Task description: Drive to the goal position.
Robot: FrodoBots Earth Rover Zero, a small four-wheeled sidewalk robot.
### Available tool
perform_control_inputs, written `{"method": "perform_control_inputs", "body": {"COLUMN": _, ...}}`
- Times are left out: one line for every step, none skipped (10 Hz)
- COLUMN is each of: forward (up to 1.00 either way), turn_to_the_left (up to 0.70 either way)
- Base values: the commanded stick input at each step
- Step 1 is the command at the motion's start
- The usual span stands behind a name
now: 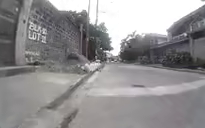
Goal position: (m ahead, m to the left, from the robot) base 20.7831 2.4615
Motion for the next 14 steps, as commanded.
{"method": "perform_control_inputs", "body": {"forward": 0.7, "turn_to_the_left": 0.0}}
{"method": "perform_control_inputs", "body": {"forward": 0.7, "turn_to_the_left": -0.16}}
{"method": "perform_control_inputs", "body": {"forward": 0.7, "turn_to_the_left": -0.28}}
{"method": "perform_control_inputs", "body": {"forward": 0.7, "turn_to_the_left": -0.35}}
{"method": "perform_control_inputs", "body": {"forward": 0.7, "turn_to_the_left": -0.34}}
{"method": "perform_control_inputs", "body": {"forward": 0.7, "turn_to_the_left": -0.29}}
{"method": "perform_control_inputs", "body": {"forward": 0.7, "turn_to_the_left": -0.03}}
{"method": "perform_control_inputs", "body": {"forward": 0.7, "turn_to_the_left": 0.0}}
{"method": "perform_control_inputs", "body": {"forward": 0.7, "turn_to_the_left": 0.0}}
{"method": "perform_control_inputs", "body": {"forward": 0.7, "turn_to_the_left": 0.0}}
{"method": "perform_control_inputs", "body": {"forward": 0.7, "turn_to_the_left": 0.0}}
{"method": "perform_control_inputs", "body": {"forward": 0.7, "turn_to_the_left": 0.0}}
{"method": "perform_control_inputs", "body": {"forward": 0.7, "turn_to_the_left": 0.0}}
{"method": "perform_control_inputs", "body": {"forward": 0.7, "turn_to_the_left": 0.0}}
